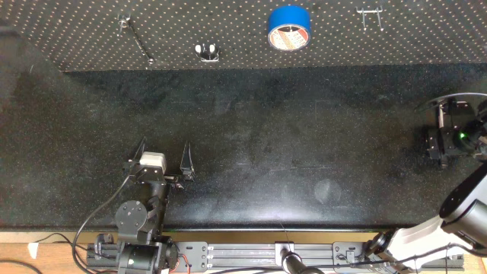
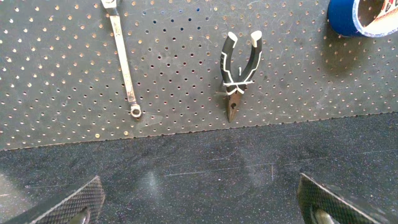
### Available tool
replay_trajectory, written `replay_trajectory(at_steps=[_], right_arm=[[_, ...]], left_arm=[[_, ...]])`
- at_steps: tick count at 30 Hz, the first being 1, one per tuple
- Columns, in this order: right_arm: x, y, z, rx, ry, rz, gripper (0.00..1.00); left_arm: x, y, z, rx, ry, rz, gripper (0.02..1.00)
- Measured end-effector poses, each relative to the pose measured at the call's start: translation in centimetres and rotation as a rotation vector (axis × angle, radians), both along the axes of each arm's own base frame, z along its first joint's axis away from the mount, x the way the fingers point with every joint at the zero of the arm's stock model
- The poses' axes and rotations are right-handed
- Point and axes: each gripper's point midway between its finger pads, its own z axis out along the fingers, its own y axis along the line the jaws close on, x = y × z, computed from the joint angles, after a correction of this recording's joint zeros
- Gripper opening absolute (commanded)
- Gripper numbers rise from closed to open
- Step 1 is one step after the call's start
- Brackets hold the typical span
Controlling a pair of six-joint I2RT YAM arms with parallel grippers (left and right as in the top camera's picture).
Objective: Place Tools Onto Pegboard
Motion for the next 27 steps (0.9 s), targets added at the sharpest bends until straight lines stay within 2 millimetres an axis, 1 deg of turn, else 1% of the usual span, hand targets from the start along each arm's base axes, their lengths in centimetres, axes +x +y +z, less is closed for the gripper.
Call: replay_trajectory(at_steps=[2, 4, 7, 8, 9, 10, 11, 13, 14, 15, 20, 25, 26, 27], right_arm=[[0.4, -0.1, -0.1, -0.009, -0.011, 0.02, 0.989], [1.2, 0.4, -0.3, -0.015, -0.018, 0.055, 0.989], [1.5, 1.0, -0.7, -0.007, -0.007, 0.083, 0.991], [1.5, 1.0, -0.8, -0.002, -0.008, 0.083, 0.906], [1.5, 1.0, -0.8, -0.001, -0.007, 0.083, 0.746], [1.5, 1.1, -0.9, 0.004, -0.008, 0.088, 0.529], [1.6, 1.1, -0.9, 0.003, -0.007, 0.09, 0.375], [1.7, 0.9, -0.9, 0.001, -0.009, 0.092, 0.286], [1.7, 0.9, -0.9, -0.001, -0.007, 0.094, 0.143], [1.6, 0.9, -0.9, -0.002, -0.001, 0.093, 0.077], [1.5, 0.5, -0.8, -0.014, 0.007, 0.069, 0.075], [1.9, 0.3, -0.7, -0.023, -0.016, -0.034, 0.075], [2.5, 0.8, -0.2, -0.004, -0.06, -0.086, 0.075], [2.8, 1.2, 0.3, 0.009, -0.091, -0.097, 0.075]], left_arm=[[0.0, 0.0, 0.0, 0.0, 0.0, 0.0, 0.996], [0.0, 0.0, 0.0, 0.0, 0.0, 0.0, 0.993], [0.0, 0.0, 0.0, 0.0, 0.0, 0.0, 0.996], [0.0, 0.0, 0.0, 0.0, 0.0, 0.0, 0.996], [0.0, 0.0, 0.0, 0.0, 0.0, 0.0, 0.996], [0.0, 0.0, 0.0, 0.0, 0.0, 0.0, 0.996], [0.0, 0.0, 0.0, 0.0, 0.0, 0.0, 0.996], [0.0, 0.0, 0.0, 0.0, 0.0, 0.0, 0.996], [0.0, 0.0, 0.0, 0.0, 0.0, 0.0, 0.996], [0.0, 0.0, 0.0, 0.0, 0.0, 0.0, 0.996], [0.0, 0.0, 0.0, 0.0, 0.0, 0.0, 0.996], [0.0, 0.0, 0.0, 0.0, 0.0, 0.0, 0.996], [0.0, 0.0, 0.0, 0.0, 0.0, 0.0, 0.996], [0.0, 0.0, 0.0, 0.0, 0.0, 0.0, 0.996]])
